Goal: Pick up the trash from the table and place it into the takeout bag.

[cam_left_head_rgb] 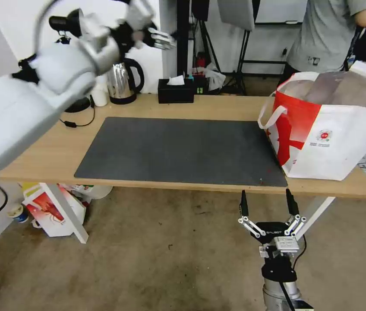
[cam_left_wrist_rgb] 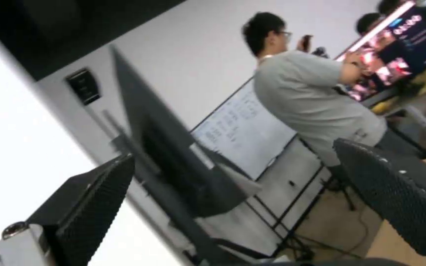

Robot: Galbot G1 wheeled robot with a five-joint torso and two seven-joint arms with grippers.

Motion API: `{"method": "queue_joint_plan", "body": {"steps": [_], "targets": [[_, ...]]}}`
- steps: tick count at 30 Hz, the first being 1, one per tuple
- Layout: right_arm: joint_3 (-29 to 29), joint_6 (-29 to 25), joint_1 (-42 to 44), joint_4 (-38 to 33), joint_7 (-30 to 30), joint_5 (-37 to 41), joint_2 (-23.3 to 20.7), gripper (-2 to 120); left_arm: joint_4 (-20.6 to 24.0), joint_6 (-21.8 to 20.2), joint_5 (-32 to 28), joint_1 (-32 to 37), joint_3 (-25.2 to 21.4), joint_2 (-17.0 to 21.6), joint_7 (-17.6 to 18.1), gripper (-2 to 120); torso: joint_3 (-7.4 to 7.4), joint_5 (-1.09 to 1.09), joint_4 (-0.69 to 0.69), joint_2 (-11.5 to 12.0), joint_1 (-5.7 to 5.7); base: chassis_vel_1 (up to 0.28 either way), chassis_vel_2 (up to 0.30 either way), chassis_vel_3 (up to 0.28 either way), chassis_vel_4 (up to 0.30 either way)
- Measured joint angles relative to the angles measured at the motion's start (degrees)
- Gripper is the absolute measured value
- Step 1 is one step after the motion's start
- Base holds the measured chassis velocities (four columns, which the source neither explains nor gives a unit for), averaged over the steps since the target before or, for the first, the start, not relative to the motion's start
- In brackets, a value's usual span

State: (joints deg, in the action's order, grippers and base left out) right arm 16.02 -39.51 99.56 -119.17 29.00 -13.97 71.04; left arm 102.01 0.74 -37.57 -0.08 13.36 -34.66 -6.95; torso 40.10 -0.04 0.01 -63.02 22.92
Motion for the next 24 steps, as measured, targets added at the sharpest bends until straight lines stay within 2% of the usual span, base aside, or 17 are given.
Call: {"method": "queue_joint_plan", "body": {"steps": [1, 2, 3, 4, 5, 6, 8, 10, 11, 14, 18, 21, 24], "targets": [[0.00, 0.00, 0.00, 0.00, 0.00, 0.00, 0.01, 100, 1.63, 0.10, 0.06, 4.70, -4.73, 1.55, -0.07, 100, 0.00, -0.01, -0.01, 0.00, 0.00, 0.000, 0.000, 0.000, 0.000], [0.00, 0.00, 0.00, 0.00, 0.00, 0.00, 0.01, 100, 1.63, 0.10, 0.06, 4.70, -4.73, 1.55, -0.07, 100, 0.00, -0.01, -0.01, 0.00, 0.00, 0.000, 0.000, 0.000, 0.000], [0.00, 0.00, 0.00, 0.00, 0.00, 0.00, 0.02, 100, 2.60, 0.13, 0.08, 7.46, -7.58, 2.34, -0.15, 100, 0.00, 0.02, 0.00, 0.00, 0.00, 0.000, 0.000, 0.000, 0.000], [0.00, 0.00, 0.00, 0.00, 0.00, 0.00, 0.01, 100, 4.55, 0.19, 0.08, 12.87, -13.61, 3.78, -0.14, 100, 0.00, -0.01, 0.02, 0.00, 0.00, 0.000, 0.000, 0.000, 0.000], [0.00, 0.00, 0.00, 0.00, 0.00, 0.00, 0.01, 100, 5.81, 0.40, -0.12, 16.17, -17.04, 4.67, 0.04, 100, -0.01, 0.02, 0.01, 0.00, 0.00, 0.000, 0.000, 0.000, 0.000], [0.00, 0.00, 0.00, 0.00, 0.00, 0.00, 0.01, 100, 5.81, 0.40, -0.12, 16.17, -17.04, 4.67, 0.04, 100, -0.01, 0.02, 0.01, 0.00, 0.00, 0.000, 0.000, 0.000, 0.000], [0.00, 0.00, 0.00, 0.00, 0.00, 0.00, 0.01, 100, 8.38, 1.14, -0.55, 23.85, -23.50, 6.05, 1.44, 100, -0.01, 0.04, -0.01, -0.01, -0.01, 0.000, 0.000, 0.000, 0.000], [0.00, 0.00, 0.00, 0.00, 0.00, 0.00, 0.01, 100, 10.66, 1.27, -0.71, 31.60, -30.67, 6.07, 2.77, 100, 0.00, 0.01, -0.03, -0.01, 0.00, 0.000, 0.000, 0.000, 0.000], [0.00, 0.00, 0.00, 0.00, 0.00, 0.00, 0.01, 100, 10.66, 1.27, -0.71, 31.60, -30.67, 6.07, 2.77, 100, 0.00, 0.01, -0.03, -0.01, 0.00, 0.000, 0.000, 0.000, 0.000], [0.00, 0.00, 0.00, 0.00, 0.00, 0.00, 0.01, 100, 13.90, 1.19, -0.70, 42.24, -40.54, 5.43, 4.18, 100, 0.00, 0.03, 0.01, -0.01, -0.01, 0.000, 0.000, 0.000, 0.000], [0.00, 0.00, 0.00, 0.00, 0.00, 0.01, 0.01, 100, 15.64, 1.11, -0.57, 48.14, -45.57, 3.75, 4.70, 100, 0.00, 0.02, -0.01, -0.01, -0.01, 0.000, 0.000, 0.000, 0.000], [0.00, 0.00, 0.00, 0.00, -0.01, 0.00, 0.01, 100, 16.52, 1.06, -0.54, 50.04, -47.36, 2.40, 4.76, 100, 0.00, 0.04, -0.03, -0.01, 0.00, 0.000, 0.000, 0.000, 0.000], [0.01, 0.00, 0.00, 0.00, 0.00, 0.00, 0.01, 100, 17.86, 1.00, -0.15, 53.26, -50.37, -0.63, 4.78, 100, 0.00, 0.04, -0.02, -0.01, 0.00, 0.000, 0.000, 0.000, 0.000]]}}
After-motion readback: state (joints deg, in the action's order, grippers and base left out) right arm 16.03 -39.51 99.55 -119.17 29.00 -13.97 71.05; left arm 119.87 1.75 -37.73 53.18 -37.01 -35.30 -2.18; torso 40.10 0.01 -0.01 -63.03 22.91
